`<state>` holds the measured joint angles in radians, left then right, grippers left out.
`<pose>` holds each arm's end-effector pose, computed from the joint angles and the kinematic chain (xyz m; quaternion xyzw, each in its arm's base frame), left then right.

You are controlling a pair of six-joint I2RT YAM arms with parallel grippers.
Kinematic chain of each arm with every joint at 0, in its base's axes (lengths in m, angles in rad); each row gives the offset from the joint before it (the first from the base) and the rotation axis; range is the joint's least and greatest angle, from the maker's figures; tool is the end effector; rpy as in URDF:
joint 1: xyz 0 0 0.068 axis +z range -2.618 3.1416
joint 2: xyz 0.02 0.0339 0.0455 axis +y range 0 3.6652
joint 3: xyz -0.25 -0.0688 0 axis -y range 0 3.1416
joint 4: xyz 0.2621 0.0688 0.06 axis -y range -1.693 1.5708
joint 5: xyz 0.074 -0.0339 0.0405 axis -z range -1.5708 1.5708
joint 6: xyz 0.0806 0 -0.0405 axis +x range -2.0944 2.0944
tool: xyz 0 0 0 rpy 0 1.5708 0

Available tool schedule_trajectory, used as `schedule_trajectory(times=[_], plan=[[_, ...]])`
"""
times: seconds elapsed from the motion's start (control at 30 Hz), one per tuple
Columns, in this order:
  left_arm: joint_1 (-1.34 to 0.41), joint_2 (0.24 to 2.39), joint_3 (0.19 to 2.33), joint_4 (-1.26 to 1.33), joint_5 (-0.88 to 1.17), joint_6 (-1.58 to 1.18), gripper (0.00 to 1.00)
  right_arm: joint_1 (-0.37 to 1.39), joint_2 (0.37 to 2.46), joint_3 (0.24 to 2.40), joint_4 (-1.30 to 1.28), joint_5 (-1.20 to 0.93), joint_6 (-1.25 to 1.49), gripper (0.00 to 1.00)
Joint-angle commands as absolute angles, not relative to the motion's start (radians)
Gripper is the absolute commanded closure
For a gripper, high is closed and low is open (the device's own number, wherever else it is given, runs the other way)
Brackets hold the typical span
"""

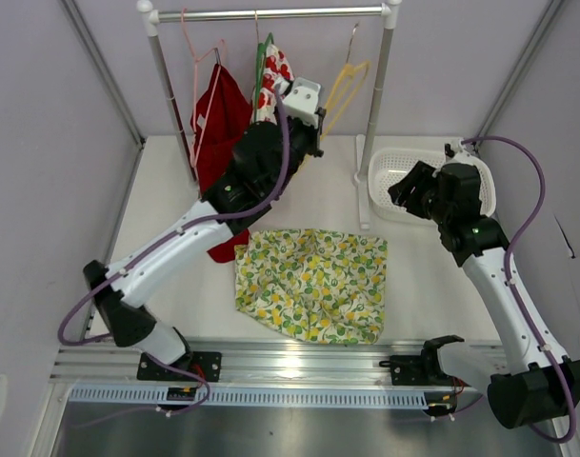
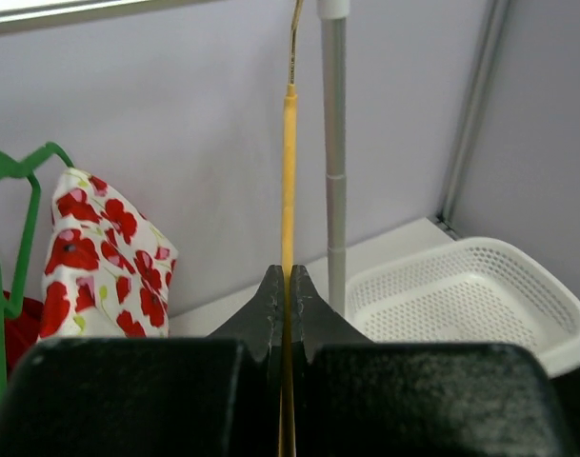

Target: Place the skirt on the hanger

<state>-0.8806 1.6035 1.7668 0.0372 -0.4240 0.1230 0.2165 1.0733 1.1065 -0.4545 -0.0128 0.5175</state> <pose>0.2940 -0.3039 0.4945 0.1547 0.6207 -0.1562 0.7526 0.2945 0.0658 0.3386 0.1224 0.8303 0.2001 0.5055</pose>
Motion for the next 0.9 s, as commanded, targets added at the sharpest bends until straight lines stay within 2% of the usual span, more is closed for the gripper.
schedule_trajectory(times=[0.0, 0.13, 0.4, 0.67, 0.87], plan=[[-0.879, 1.425, 1.662, 0.065, -0.29, 0.038, 1.0, 0.207, 1.039, 1.118, -0.479, -0.005, 0.486, 0.43], [-0.876, 1.295, 1.537, 0.0, -0.198, -0.038, 1.0, 0.204, 0.993, 1.123, -0.502, -0.026, 0.459, 0.4], [-0.85, 1.088, 1.246, -0.14, -0.038, -0.164, 1.0, 0.227, 0.923, 1.141, -0.354, -0.36, 0.353, 0.29], [-0.847, 1.071, 1.114, -0.14, -0.008, -0.25, 1.0, 0.549, 0.974, 1.267, -0.351, -0.091, 0.253, 0.2], [-0.847, 1.085, 1.106, -0.13, 0.055, -0.278, 1.0, 0.598, 1.029, 1.284, -0.327, -0.04, 0.233, 0.17]])
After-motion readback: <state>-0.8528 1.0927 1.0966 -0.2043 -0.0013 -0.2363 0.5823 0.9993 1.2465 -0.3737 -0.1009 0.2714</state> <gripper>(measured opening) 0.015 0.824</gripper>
